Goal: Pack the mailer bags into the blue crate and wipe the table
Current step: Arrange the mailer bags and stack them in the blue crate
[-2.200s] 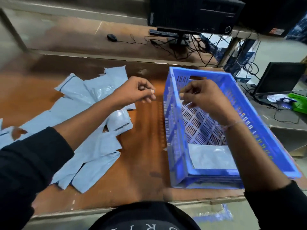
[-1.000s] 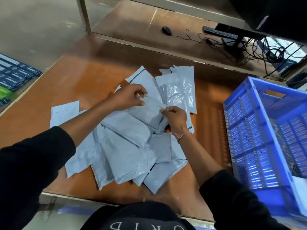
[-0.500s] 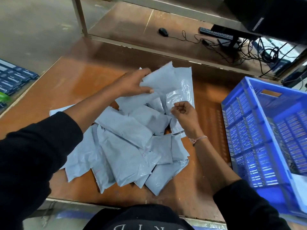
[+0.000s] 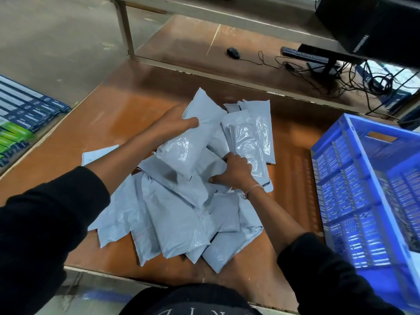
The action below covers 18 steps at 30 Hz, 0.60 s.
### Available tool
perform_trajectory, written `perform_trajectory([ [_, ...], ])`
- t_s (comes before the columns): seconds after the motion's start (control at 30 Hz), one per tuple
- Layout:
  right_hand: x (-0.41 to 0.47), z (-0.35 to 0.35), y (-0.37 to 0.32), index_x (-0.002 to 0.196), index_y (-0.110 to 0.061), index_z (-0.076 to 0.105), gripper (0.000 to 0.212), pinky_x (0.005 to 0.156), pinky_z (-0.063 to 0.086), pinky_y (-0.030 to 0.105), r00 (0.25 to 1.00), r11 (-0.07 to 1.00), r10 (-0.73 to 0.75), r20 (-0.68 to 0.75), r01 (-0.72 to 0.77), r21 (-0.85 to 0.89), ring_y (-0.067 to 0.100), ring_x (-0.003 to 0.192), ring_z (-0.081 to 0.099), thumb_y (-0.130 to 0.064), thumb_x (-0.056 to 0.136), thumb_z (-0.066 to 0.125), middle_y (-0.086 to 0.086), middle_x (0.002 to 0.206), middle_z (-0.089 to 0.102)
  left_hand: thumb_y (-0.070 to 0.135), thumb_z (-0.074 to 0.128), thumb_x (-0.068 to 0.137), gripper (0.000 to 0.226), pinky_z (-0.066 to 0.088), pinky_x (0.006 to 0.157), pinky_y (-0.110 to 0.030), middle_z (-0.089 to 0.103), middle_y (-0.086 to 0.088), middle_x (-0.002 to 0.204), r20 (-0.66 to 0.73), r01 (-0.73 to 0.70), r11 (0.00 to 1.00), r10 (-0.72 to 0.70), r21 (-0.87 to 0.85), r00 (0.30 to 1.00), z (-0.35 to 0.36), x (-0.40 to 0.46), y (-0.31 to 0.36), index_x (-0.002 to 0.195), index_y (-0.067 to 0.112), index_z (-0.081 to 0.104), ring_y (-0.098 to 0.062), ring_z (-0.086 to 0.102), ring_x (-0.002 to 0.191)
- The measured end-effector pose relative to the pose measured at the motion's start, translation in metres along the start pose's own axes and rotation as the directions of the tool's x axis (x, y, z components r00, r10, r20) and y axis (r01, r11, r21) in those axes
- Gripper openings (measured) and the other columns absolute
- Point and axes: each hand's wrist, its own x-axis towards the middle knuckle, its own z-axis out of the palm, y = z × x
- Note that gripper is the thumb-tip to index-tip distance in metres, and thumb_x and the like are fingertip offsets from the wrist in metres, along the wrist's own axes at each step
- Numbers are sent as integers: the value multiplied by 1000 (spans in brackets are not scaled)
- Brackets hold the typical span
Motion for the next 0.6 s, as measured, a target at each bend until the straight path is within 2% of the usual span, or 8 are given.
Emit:
perform_trajectory([
  [0.07, 2, -4, 2, 109, -26, 61, 57, 95, 41, 42, 1000, 1000, -19, 24, 19, 11, 32, 119, 53, -61, 67, 80, 4, 118, 63, 28, 62, 95, 36, 52, 76, -30, 65, 2, 119, -1, 26, 998, -26, -52, 1000, 0, -3, -1, 131, 28, 54, -16, 66, 99],
  [0.13, 0, -11, 8, 88, -31, 58, 32, 89, 43, 43, 999, 990, -48, -10, 49, 130, 31, 109, 58, -54, 75, 76, 2, 104, 65, 29, 60, 96, 40, 52, 77, -29, 64, 2, 120, -31, 36, 996, -39, -77, 999, 1, -4, -2, 135, 26, 53, -15, 65, 100],
  [0.2, -5, -22, 15, 79, -26, 58, 25, 80, 45, 39, 997, 967, -63, -41, 71, 246, 28, 95, 61, -46, 79, 74, 1, 91, 63, 30, 61, 95, 41, 49, 73, -26, 64, 3, 121, -107, 36, 994, -47, -105, 993, 2, -4, -3, 135, 24, 53, -14, 64, 101],
  [0.27, -13, -36, 25, 84, -12, 65, 24, 70, 44, 35, 997, 917, -61, -46, 75, 391, 28, 85, 61, -34, 82, 74, 9, 89, 65, 33, 62, 95, 44, 47, 71, -24, 62, 4, 122, -181, 30, 989, -57, -145, 982, 5, -2, -4, 137, 23, 52, -12, 63, 101],
  [0.4, -35, -68, 51, 100, -5, 69, 34, 77, 58, 44, 999, 700, 46, -7, -27, 713, 33, 91, 71, -32, 81, 79, 15, 99, 74, 37, 63, 98, 47, 48, 71, -23, 60, 5, 122, -263, 45, 965, -114, -257, 958, 14, 0, -7, 139, 23, 46, -11, 63, 99],
  [0.47, -44, -80, 61, 101, -7, 71, 23, 79, 61, 42, 994, 549, 113, 4, -65, 833, 29, 89, 74, -22, 87, 78, 12, 102, 76, 39, 64, 97, 49, 52, 75, -25, 61, 4, 126, -276, 48, 951, -136, -304, 951, 18, 2, -10, 140, 26, 44, -14, 65, 104],
  [0.53, -53, -90, 67, 101, -11, 71, 12, 68, 63, 35, 985, 383, 173, 24, -90, 919, 20, 79, 76, -17, 90, 75, 10, 101, 77, 38, 65, 97, 52, 55, 80, -28, 61, 5, 130, -251, 62, 940, -152, -334, 956, 25, 4, -12, 143, 27, 43, -14, 65, 109],
  [0.6, -58, -95, 70, 106, -9, 71, 15, 64, 62, 31, 985, 231, 169, 46, -85, 969, 16, 78, 77, -15, 92, 72, 7, 100, 78, 33, 66, 97, 52, 57, 88, -32, 63, 5, 131, -168, 78, 933, -145, -350, 975, 39, 5, -12, 143, 24, 45, -15, 66, 112],
])
